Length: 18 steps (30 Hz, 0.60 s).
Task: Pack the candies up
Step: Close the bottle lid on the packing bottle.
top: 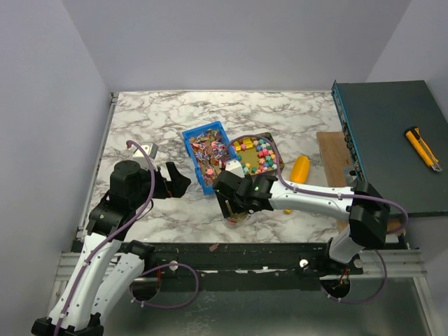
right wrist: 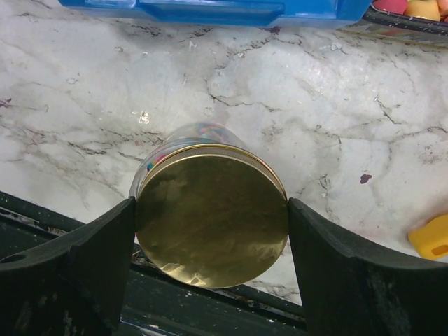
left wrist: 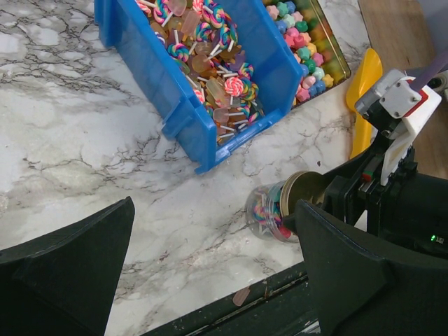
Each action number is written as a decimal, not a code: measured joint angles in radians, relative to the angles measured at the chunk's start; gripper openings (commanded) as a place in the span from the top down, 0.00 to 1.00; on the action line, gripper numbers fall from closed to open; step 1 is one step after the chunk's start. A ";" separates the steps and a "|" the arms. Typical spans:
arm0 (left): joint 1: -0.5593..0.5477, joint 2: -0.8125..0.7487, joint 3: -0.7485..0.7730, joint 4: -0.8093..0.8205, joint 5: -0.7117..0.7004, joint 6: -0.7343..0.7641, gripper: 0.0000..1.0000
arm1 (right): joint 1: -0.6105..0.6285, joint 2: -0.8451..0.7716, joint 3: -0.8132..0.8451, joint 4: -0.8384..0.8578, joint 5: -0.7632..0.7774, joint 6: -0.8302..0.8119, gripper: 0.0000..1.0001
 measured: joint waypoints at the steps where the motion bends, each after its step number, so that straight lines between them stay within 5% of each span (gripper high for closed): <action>1: 0.000 0.000 0.000 0.000 0.000 0.000 0.01 | 0.002 0.004 0.001 0.000 -0.002 0.000 0.39; 18: 0.000 -0.002 0.000 0.000 0.000 0.000 0.01 | 0.017 0.030 0.006 0.011 -0.044 0.001 0.38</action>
